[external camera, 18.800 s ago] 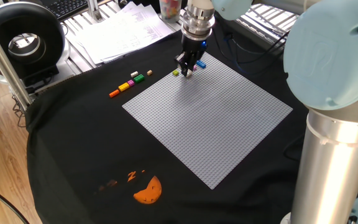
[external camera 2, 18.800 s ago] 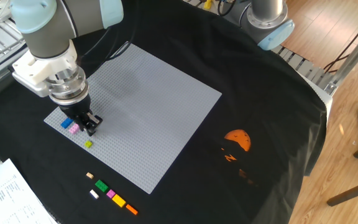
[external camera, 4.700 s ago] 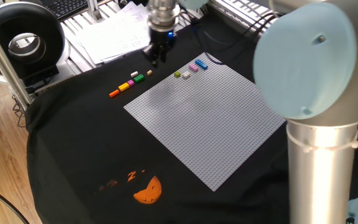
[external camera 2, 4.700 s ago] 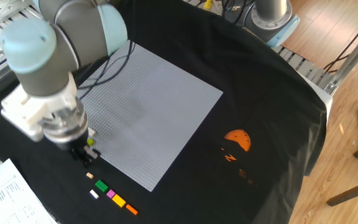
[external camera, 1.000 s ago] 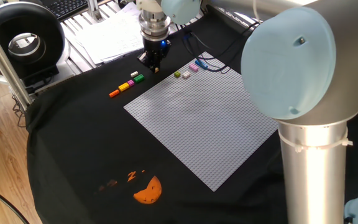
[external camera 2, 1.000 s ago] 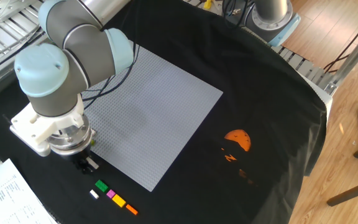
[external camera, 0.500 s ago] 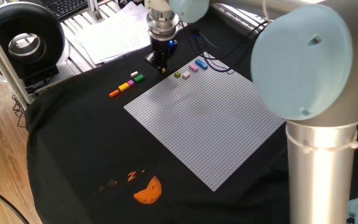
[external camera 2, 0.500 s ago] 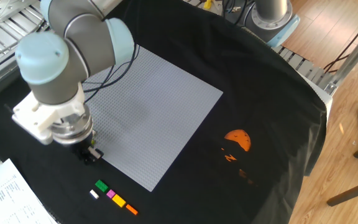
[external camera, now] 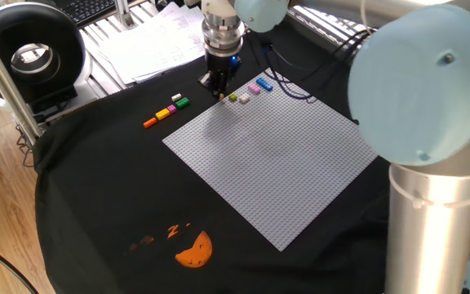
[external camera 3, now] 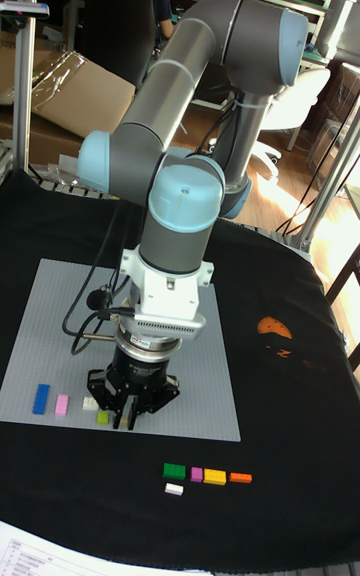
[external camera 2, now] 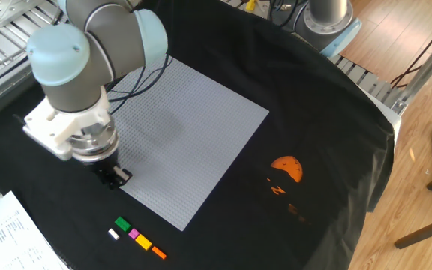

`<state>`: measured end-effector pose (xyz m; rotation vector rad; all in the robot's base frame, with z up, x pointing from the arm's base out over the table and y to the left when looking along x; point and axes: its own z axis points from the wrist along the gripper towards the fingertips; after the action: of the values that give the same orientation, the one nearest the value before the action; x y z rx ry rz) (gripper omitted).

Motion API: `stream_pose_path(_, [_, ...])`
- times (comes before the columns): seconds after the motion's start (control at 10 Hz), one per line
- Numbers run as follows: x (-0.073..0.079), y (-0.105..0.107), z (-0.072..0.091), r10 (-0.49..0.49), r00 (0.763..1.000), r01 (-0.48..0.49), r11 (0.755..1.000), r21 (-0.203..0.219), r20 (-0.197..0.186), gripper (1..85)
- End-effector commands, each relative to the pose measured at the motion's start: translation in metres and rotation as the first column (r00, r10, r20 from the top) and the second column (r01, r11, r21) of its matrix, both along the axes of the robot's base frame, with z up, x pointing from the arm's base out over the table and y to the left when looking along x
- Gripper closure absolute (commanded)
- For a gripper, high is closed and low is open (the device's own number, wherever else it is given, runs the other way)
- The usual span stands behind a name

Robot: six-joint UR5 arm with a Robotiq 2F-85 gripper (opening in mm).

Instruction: Build with small Lego blocks

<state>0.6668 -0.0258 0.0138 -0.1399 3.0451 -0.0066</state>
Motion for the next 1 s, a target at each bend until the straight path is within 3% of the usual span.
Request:
stream_pose_path(0.0, [-0.013,0.003,-0.002,0.008,1.000,-0.008,1.000,0.013,-0.001,78.0])
stream_pose_path(0.6, [-0.009,-0.009,-0.015,0.036,0.999,-0.037,0.999,0.024,0.030,77.7])
stream_pose_path(0.7, [-0.010,-0.009,-0.009,0.033,0.999,-0.034,0.999,0.025,0.026,77.3])
stream_pose_path(0.9, [-0.022,-0.013,0.011,0.036,0.999,-0.035,0.999,0.028,-0.020,77.3])
